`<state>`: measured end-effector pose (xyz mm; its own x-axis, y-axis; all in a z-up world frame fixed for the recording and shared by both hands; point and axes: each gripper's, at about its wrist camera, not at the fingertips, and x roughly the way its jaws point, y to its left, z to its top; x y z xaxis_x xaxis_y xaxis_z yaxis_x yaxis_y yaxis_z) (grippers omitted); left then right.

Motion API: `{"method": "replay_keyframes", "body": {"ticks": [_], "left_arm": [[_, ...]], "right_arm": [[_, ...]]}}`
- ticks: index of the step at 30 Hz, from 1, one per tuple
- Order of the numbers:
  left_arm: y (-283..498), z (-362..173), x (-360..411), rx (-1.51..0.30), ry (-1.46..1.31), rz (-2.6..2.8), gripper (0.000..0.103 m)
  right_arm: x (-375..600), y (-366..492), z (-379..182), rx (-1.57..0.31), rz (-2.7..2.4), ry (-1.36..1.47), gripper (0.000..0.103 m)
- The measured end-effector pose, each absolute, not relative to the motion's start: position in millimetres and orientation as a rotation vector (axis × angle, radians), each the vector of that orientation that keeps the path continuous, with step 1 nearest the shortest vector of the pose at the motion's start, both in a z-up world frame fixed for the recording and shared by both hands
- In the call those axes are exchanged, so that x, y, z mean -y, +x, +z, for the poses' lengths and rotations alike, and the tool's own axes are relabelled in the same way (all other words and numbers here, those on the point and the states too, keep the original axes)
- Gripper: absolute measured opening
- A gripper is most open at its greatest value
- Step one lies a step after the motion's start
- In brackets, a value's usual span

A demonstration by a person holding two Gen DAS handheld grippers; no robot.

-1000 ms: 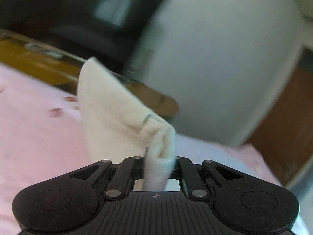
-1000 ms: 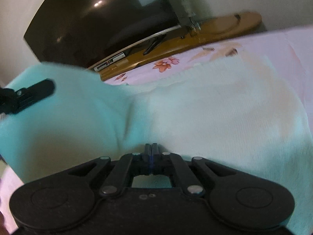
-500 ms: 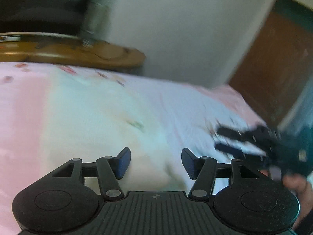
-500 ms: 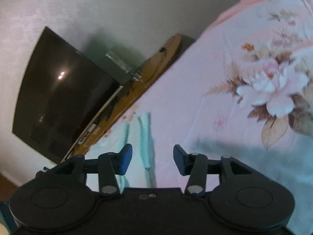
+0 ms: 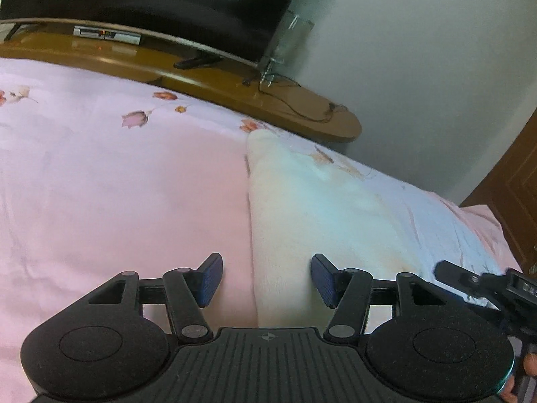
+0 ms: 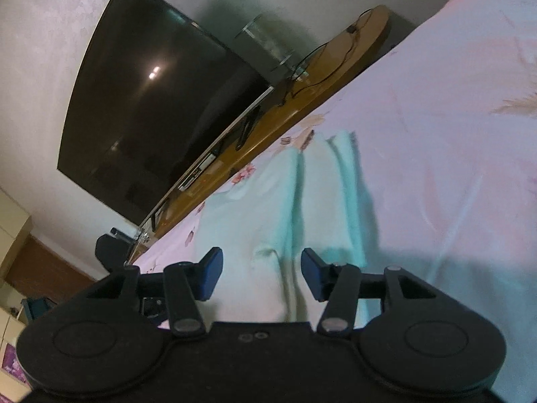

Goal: Fold small clothes
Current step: 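Pinch the folded edge with the right tool and straighten it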

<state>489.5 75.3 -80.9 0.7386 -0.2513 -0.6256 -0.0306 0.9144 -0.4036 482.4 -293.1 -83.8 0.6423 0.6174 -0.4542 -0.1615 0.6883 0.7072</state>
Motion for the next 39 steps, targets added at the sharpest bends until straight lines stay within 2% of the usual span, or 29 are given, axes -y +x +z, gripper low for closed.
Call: {"method": "replay_keyframes", "body": {"ticks": [4, 7, 14, 21, 22, 23, 24, 30, 34, 39], "left_arm": [[493.3, -90.0, -79.2, -0.744, -0.417, -0.144, 0.058], [502.4, -96.6, -84.3, -0.75, -0.441, -0.142, 0.066], [494.7, -98.9, -87.4, -0.738, -0.458, -0.139, 0.066], [497.4, -97.6, -88.0, -0.763, -0.457, -0.151, 0.066], [497.4, -96.5, -87.9, -0.765, -0.454, -0.148, 0.066], [497.8, -94.5, -87.6, -0.761, -0.451, -0.143, 0.066], [498.5, -92.3, -87.5, -0.75, -0.45, -0.142, 0.066], [511.2, -82.1, -80.2, -0.724, -0.463, -0.166, 0.066], [516.2, -82.2, -63.7, -0.743, -0.437, -0.206, 0.066], [521.0, -94.8, -47.8, -0.795, -0.399, -0.231, 0.066]], "right_arm": [[286.8, 496.2, -95.4, -0.796, 0.487, 0.65, 0.052], [280.2, 495.4, -95.4, -0.826, 0.537, 0.643, 0.049], [274.1, 496.5, -91.4, -0.847, 0.552, 0.622, 0.04], [263.6, 502.1, -96.2, -0.838, 0.548, 0.612, 0.042], [260.4, 503.2, -94.6, -0.837, 0.543, 0.592, 0.039], [256.1, 504.5, -92.4, -0.837, 0.533, 0.558, 0.025], [250.7, 503.3, -87.2, -0.832, 0.518, 0.506, 0.017], [240.5, 480.2, -50.1, -0.719, 0.513, 0.381, 0.014], [254.2, 474.3, -35.9, -0.711, 0.483, 0.338, 0.014], [287.2, 488.5, -80.7, -0.845, 0.385, 0.423, 0.013]]}}
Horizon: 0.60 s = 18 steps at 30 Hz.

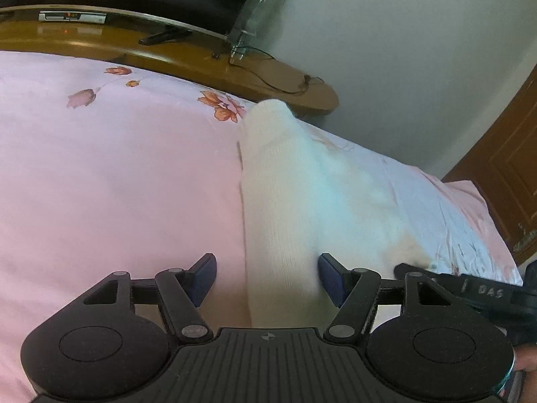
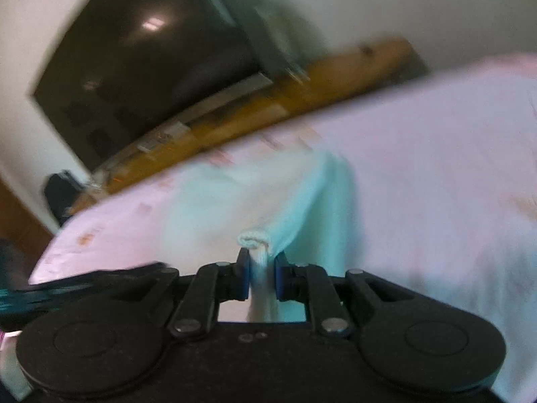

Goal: Fold small clothes
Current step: 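Pinch the folded edge with the right tool and straighten it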

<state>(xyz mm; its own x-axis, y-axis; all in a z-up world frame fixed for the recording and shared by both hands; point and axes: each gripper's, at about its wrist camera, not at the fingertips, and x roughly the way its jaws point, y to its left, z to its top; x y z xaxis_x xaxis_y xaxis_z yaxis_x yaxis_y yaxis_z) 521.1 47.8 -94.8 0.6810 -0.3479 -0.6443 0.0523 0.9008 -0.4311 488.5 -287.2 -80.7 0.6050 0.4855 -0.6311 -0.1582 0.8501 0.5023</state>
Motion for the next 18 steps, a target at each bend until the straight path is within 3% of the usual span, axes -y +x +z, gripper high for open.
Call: {"method": "replay_keyframes", "body": {"ticks": [13, 15, 18], "left_arm": [[518.2, -93.4, -49.5, -0.8, -0.388, -0.23, 0.069], [510.9, -86.6, -53.2, -0.781, -0.387, -0.228, 0.069], [500.1, -82.2, -59.3, -0.768, -0.381, -0.225, 0.069]], "right_arm": [[293.4, 480.2, -87.2, -0.815, 0.378, 0.495, 0.013], [293.1, 481.4, -85.3, -0.819, 0.374, 0.509, 0.014], [294.7, 477.7, -81.0, -0.818, 0.402, 0.535, 0.027]]}}
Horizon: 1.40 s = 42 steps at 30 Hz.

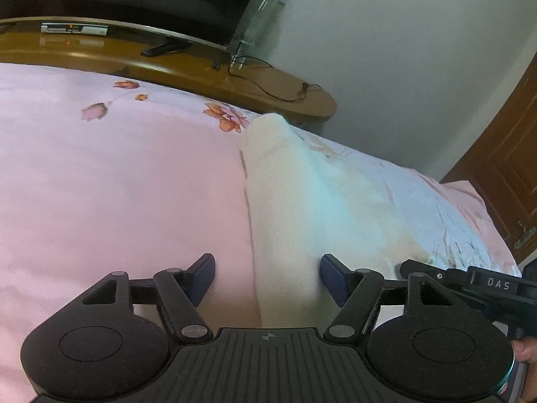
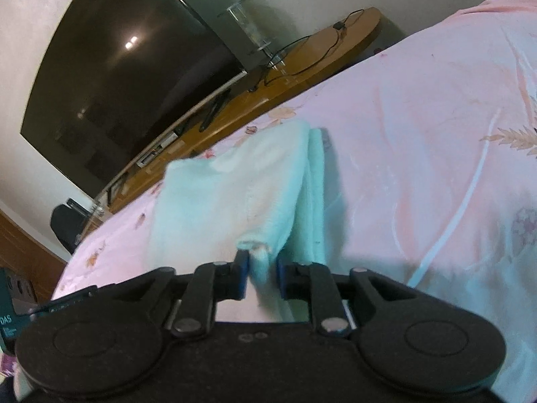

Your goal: Fold small clothes

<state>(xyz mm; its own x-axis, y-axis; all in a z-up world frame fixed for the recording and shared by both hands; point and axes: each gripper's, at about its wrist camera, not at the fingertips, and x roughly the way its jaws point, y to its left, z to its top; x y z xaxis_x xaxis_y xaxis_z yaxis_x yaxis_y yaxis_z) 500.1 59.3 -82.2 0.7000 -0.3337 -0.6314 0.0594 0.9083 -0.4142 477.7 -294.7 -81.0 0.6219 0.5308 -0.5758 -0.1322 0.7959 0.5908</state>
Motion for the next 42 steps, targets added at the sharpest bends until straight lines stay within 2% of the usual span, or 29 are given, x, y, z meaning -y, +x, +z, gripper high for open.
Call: {"method": "replay_keyframes", "body": {"ticks": [3, 5, 11, 15, 19, 24, 26, 28, 29, 33, 35, 38, 42], "left_arm": [[495.2, -89.3, -60.8, -0.797, -0.373, -0.221, 0.069], [493.3, -92.6, -60.2, -0.808, -0.382, -0.219, 0.069], [490.0, -91.7, -52.6, -0.809, -0.361, -0.225, 0.069], [492.1, -83.2, -53.3, -0.773, -0.346, -0.223, 0.069], [507.3, -64.3, -61.4, -0.667, -0.338, -0.185, 0.069], [558.9, -65.8, -52.9, -0.64, -0.323, -0.173, 0.069], [579.4, -78.9, -45.2, -0.688, -0.288, -0.154, 0.069], [590.1, -93.9, -42.9, -0.741, -0.311, -0.159, 0.076], [589.8, -94.8, -42.4, -0.737, -0.309, -0.16, 0.076], [589.7, -81.1, -46.0, -0.691, -0.296, -0.17, 0.076], [598.2, -79.4, -45.6, -0.686, -0.299, -0.169, 0.076], [611.1, -80.9, -39.5, -0.695, -0.288, -0.164, 0.076], [625.1, -94.8, -29.5, -0.726, -0.204, -0.151, 0.079]], "right_arm": [[292.3, 475.7, -80.6, -0.835, 0.425, 0.502, 0.029], [288.2, 476.6, -80.1, -0.849, 0.396, 0.452, 0.01], [297.5, 474.7, -76.7, -0.871, 0.374, 0.475, 0.008], [298.3, 474.8, -86.0, -0.88, 0.373, 0.468, 0.009], [306.9, 465.6, -66.3, -0.74, 0.335, 0.474, 0.027], [288.5, 478.6, -46.0, -0.581, 0.313, 0.317, 0.023], [268.5, 491.3, -45.9, -0.564, 0.316, 0.208, 0.022], [253.1, 509.5, -62.9, -0.645, 0.294, 0.103, 0.018], [247.1, 520.9, -79.1, -0.732, 0.264, 0.049, 0.019], [262.5, 524.0, -76.4, -0.725, 0.289, 0.114, 0.02], [262.7, 522.5, -68.1, -0.672, 0.287, 0.098, 0.024], [260.5, 532.2, -62.1, -0.628, 0.28, 0.122, 0.024], [249.2, 554.3, -71.0, -0.68, 0.285, 0.07, 0.024]]}}
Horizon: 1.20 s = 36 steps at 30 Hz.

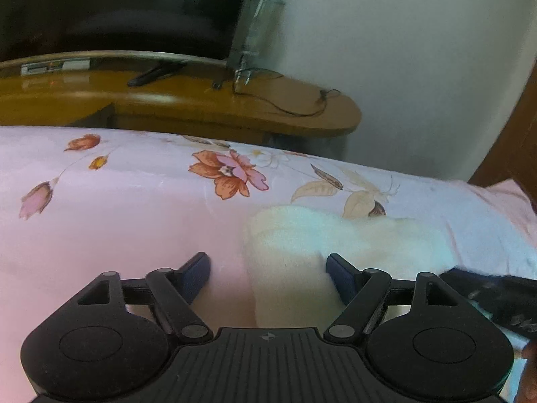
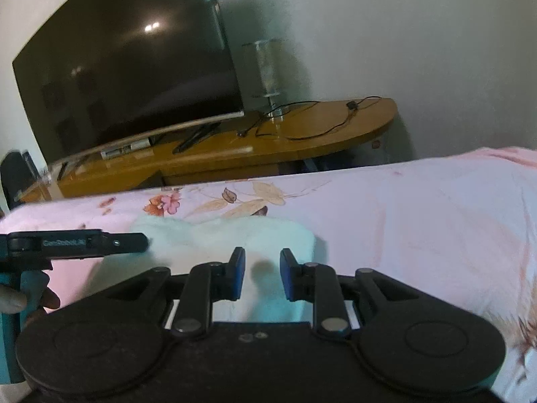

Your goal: Fold small clothes

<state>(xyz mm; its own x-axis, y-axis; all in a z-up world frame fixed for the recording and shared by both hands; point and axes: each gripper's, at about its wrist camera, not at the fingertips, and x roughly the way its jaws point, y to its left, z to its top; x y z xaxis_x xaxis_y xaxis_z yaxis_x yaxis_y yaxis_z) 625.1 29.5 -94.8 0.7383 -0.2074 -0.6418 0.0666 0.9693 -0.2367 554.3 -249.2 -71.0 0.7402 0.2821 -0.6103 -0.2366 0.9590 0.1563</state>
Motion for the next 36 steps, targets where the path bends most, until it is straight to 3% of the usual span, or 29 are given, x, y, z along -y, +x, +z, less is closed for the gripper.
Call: {"method": "replay_keyframes", "body": {"ticks": [12, 19, 27, 36], "left_arm": [[621.4, -84.1, -27.3, -0.756, -0.183, -0.125, 0.079], [558.7, -61.2, -26.9, -0.719, -0.178, -0.162, 0.079], [527.5, -83.4, -22.7, -0.771, -0.204, -0.167, 0.083], [474.8, -71.3, -31.7, -0.779, -0.19, -0.18, 0.083]], "right_arm": [[244.9, 551.8, -81.9, -0.701, 0.251, 0.037, 0.023], [256.1, 495.6, -53.4, -0.584, 0.291, 0.126, 0.021], [247.4, 465.9, -78.2, -0.647, 0.269, 0.049, 0.02], [248.4, 427.3, -46.5, -0.635, 0.298, 0.053, 0.021]]}}
